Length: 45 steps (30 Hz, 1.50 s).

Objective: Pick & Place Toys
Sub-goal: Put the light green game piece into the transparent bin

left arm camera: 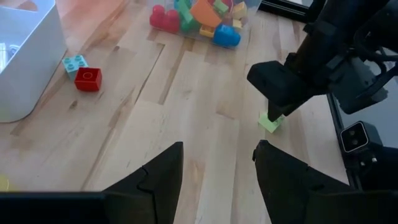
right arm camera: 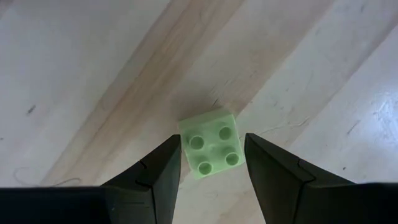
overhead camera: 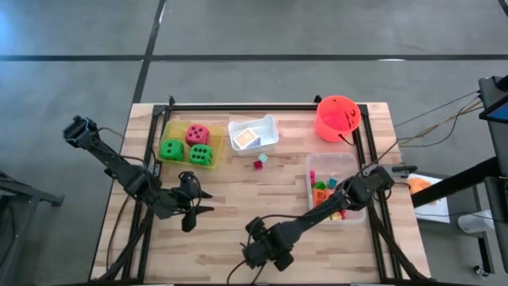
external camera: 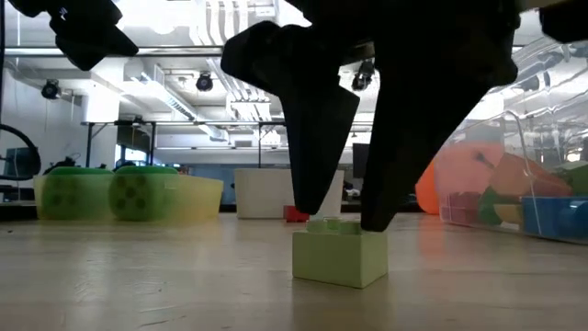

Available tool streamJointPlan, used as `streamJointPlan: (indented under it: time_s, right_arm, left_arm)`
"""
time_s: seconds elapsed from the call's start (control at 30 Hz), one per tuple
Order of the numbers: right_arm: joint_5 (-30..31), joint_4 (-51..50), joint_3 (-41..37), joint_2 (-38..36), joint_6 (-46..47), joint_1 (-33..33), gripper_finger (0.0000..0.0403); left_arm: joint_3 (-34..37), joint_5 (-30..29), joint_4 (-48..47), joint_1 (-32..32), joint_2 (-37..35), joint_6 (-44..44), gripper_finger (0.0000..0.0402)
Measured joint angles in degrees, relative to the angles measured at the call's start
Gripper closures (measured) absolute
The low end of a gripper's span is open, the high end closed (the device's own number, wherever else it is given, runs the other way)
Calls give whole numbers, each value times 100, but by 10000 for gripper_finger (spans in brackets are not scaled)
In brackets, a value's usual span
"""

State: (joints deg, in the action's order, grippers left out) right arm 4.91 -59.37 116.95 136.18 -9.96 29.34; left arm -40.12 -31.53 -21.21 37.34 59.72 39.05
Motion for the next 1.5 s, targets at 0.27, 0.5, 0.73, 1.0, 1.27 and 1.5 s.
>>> streamJointPlan:
  time_s: [0.27, 0.5, 0.73, 1.0, 1.27, 1.5]
  right_arm:
    - [20, 3, -2, 75, -303, -4, 229]
    - [17, 49, -60, 75, -443, -19, 229]
    - [14, 170, -240, 79, -514, -59, 229]
    - [15, 244, -387, 70, -530, -66, 251]
    - [13, 258, -382, 63, -187, -63, 275]
    - [-5, -53, -396, -175, 380, -63, 275]
  left_arm:
    - [0, 2, 0, 0, 0, 0, 212]
    - [2, 3, 0, 0, 2, 0, 212]
    - [2, 4, 4, 0, 2, 0, 212]
    - [2, 4, 24, 0, 4, 0, 212]
    - [4, 6, 22, 0, 4, 0, 212]
    - [7, 6, 80, -2, 4, 0, 211]
